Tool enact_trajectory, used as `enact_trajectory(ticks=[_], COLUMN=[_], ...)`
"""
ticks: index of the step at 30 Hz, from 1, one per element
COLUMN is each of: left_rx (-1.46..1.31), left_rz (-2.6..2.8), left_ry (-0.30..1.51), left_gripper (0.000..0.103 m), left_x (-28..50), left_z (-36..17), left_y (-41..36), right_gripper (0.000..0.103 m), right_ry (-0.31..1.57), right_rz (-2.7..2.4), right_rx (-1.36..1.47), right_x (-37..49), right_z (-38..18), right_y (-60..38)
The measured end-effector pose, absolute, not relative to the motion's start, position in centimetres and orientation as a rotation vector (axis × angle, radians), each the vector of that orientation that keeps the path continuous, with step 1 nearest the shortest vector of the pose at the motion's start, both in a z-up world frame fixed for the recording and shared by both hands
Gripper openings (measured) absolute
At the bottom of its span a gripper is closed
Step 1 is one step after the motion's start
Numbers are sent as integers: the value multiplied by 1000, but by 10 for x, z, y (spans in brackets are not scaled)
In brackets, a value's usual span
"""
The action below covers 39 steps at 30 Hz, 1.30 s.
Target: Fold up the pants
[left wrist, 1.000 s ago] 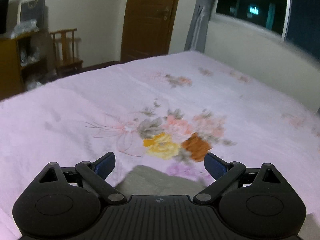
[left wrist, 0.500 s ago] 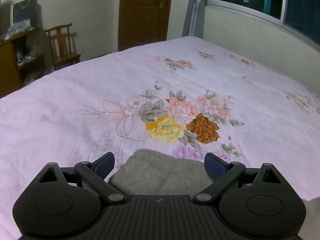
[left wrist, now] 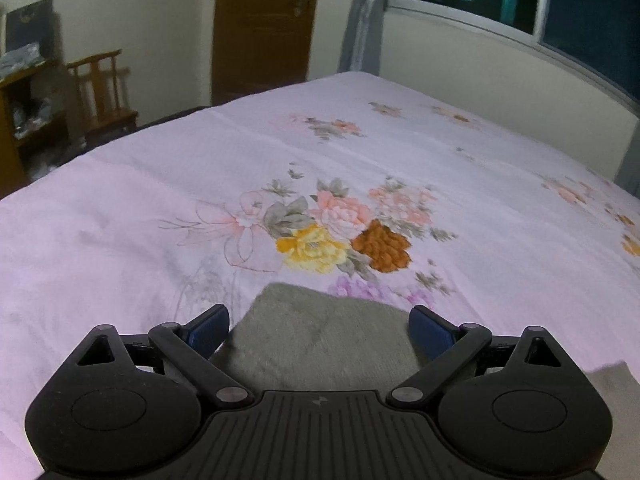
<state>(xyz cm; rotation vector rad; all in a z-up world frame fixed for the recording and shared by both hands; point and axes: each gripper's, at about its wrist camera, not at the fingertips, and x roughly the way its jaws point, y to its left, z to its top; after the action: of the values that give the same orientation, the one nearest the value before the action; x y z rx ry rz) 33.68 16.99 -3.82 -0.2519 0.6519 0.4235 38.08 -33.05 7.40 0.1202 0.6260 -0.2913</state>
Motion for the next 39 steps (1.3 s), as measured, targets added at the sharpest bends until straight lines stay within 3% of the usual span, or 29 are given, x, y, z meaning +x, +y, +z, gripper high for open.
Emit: enact_trajectory(ticks=[10,20,29,39], left_rx=[-211,-155,-119,-135], left_rz=[273,216,189,161], left_ry=[678,693,734,752], left_gripper=[96,96,96,96], left_x=[275,258,251,239], left_z=[-29,-25,-24,-20], left_y=[147,138,143,129], right_gripper=[0,0,0,0], right_ry=[463,430,469,607], right_rz=[-311,-381,-415,-484], right_rx=[150,179,260,494], right_x=[240,113,64,40], right_z=[137,141,100,-12], right_y=[-375,-412,-434,-474])
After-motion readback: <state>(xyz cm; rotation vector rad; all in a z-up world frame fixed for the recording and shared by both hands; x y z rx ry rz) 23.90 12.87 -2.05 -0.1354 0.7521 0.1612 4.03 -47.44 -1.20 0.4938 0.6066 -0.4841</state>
